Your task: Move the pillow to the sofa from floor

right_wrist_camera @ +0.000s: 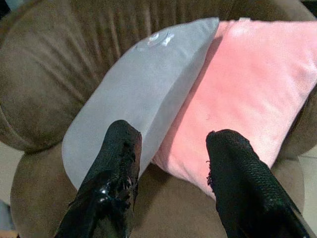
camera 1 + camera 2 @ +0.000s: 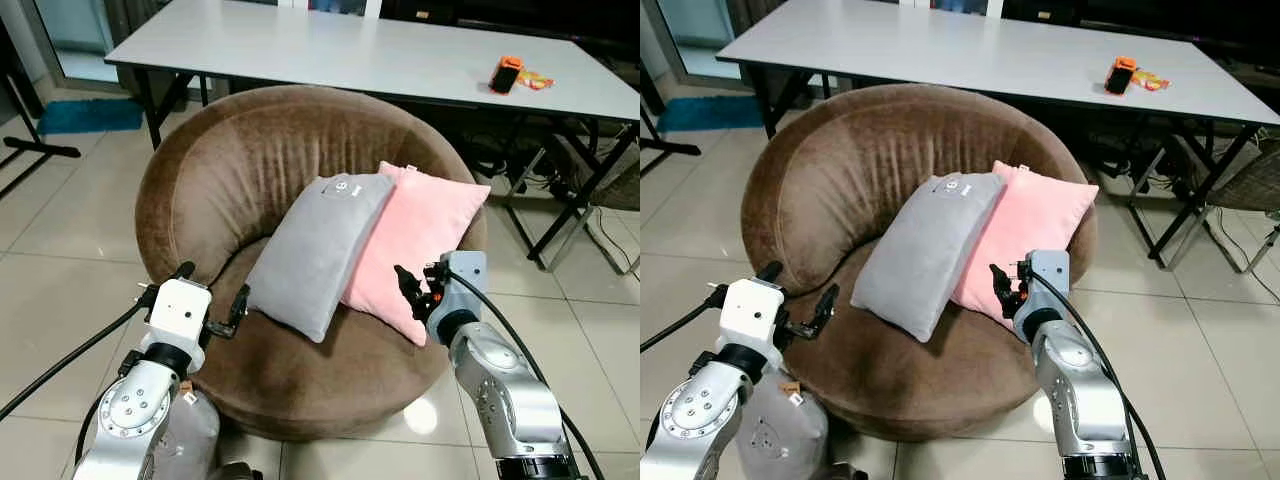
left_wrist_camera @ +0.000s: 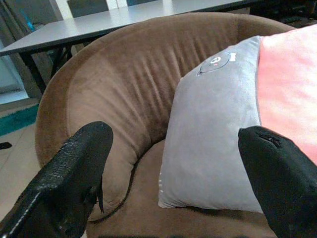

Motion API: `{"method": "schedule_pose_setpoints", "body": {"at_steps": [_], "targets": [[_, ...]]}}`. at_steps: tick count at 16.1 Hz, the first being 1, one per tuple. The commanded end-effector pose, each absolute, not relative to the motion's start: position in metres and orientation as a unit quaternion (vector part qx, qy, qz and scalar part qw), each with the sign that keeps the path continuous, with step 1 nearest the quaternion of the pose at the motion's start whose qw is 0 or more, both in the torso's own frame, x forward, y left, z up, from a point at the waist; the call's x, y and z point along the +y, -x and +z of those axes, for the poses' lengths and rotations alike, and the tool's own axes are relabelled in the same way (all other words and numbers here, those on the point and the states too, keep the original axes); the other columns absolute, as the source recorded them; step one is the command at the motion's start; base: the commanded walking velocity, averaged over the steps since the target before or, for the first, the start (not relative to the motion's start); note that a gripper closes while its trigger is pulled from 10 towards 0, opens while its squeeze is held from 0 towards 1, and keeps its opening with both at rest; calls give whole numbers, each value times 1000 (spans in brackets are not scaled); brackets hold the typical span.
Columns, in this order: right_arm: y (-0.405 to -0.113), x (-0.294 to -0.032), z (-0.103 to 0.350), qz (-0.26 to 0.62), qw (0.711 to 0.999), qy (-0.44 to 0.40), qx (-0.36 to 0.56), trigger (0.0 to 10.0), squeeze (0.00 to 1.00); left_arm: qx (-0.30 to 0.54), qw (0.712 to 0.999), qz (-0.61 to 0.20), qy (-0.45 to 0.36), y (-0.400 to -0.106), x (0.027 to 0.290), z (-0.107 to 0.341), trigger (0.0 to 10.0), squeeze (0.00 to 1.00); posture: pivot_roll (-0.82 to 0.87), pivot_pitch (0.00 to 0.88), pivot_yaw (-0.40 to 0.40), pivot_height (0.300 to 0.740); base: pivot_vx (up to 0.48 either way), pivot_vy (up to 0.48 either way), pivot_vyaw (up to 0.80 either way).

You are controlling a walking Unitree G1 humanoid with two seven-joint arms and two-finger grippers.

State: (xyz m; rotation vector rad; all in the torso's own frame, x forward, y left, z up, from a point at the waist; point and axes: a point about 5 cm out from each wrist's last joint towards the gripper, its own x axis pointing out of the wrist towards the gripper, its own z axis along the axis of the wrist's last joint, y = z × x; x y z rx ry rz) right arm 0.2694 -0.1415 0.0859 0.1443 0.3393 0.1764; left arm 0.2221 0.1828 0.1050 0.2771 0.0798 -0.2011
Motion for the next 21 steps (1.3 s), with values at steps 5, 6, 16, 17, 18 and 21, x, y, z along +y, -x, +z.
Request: {"method": "schedule_pose_setpoints", "body": {"at_steps": [5,6,16,17,18,21], "targets": [[-267,-149,88,73,980,-57,177,10000,0,37,985,-94,-142,-224,185,105,10000,0,44,0,-62,740,0,0,0],[-267,-149,88,72,980,-57,178,10000,0,37,985,-95,-142,-224,184,105,10000,0,43,0,-61,740,0,0,0],[-267,-149,89,74,979,-53,181,10000,0,36,984,-97,-142,-226,184,104,10000,0,41,0,-65,740,-265,0,0],[-267,-149,89,75,979,-53,181,10000,0,35,984,-97,-142,-226,184,104,10000,0,41,0,-65,740,-262,0,0],[-267,-149,89,75,979,-53,182,10000,0,35,985,-97,-142,-226,184,104,10000,0,42,0,-67,740,-266,0,0],[-267,-148,87,78,978,-53,187,10000,0,36,985,-94,-142,-225,184,103,10000,0,42,0,-67,740,-265,0,0]]}}
